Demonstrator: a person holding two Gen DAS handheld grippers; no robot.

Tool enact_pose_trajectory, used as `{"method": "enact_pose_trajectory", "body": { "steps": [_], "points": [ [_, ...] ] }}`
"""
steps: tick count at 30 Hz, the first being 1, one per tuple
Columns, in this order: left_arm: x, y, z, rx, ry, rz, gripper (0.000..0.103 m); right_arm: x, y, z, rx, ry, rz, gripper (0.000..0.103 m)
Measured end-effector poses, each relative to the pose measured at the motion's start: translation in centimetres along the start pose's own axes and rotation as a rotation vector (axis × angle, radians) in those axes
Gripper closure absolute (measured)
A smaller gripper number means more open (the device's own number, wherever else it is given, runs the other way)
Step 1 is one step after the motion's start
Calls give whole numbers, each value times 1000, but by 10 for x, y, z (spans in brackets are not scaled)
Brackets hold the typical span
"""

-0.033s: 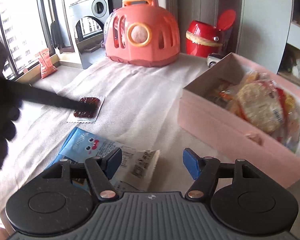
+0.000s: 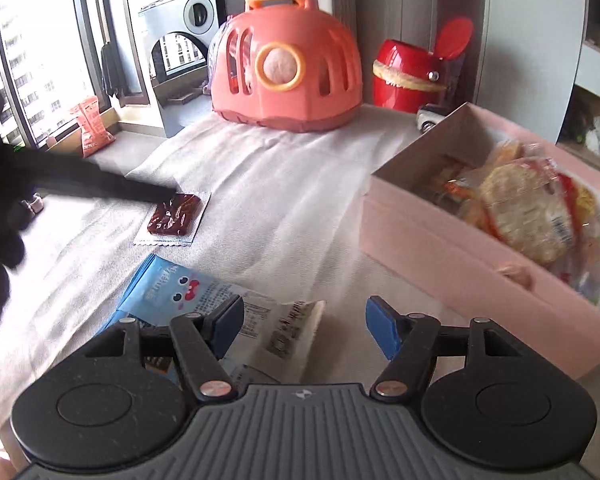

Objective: Organize snacks
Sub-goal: 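Move both tools back toward the remaining snacks on the cloth, then grasp the red jerky square with the left tool while the right tool grasps the blue wafer bag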

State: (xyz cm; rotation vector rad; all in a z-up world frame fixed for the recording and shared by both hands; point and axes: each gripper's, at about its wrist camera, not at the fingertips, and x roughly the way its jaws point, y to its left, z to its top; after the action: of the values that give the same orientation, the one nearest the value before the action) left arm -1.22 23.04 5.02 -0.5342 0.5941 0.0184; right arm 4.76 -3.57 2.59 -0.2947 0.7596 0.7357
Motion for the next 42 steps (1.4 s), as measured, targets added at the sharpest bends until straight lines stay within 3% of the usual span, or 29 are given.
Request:
{"method": "enact_pose_trajectory", "body": {
  "steps": [3, 6, 9, 16, 19, 22, 24, 29, 33, 36, 40, 42],
  "points": [
    [5, 23, 6, -123, 14, 111, 78, 13, 6, 1, 26, 5, 28, 35],
    [26, 27, 1, -155, 73, 118, 78, 17, 12, 0, 37, -3, 50, 35],
    [38, 20, -6, -113, 98, 123, 78, 14, 17, -5, 20, -3, 67, 35],
    [72, -24, -10, 149, 146, 67, 77, -19, 9, -33, 9, 11, 78, 34],
    [71, -39, -17, 238, 167, 76, 77, -41, 16, -36, -67, -29, 80, 34],
    [67, -43, -22, 267, 178, 86, 77, -54, 32, -40, -212, -50, 138, 26],
    [63, -44, -23, 266, 172, 95, 77, -55, 46, -46, -314, -35, 168, 25],
    [45, -40, -20, 236, 145, 71, 77, -36, 68, -53, -432, -46, 100, 24],
    [38, -34, -15, 230, 131, 100, 77, -18, 57, -29, -336, -89, 11, 24],
    [37, -33, -17, 237, 139, 102, 77, -1, 28, -15, -190, -61, -28, 23],
    [41, -35, -22, 254, 161, 96, 77, 2, -23, -16, 79, -8, 63, 23],
    [45, -35, -22, 248, 158, 107, 77, -6, -36, -25, 111, -20, 96, 24]
  ]
}}
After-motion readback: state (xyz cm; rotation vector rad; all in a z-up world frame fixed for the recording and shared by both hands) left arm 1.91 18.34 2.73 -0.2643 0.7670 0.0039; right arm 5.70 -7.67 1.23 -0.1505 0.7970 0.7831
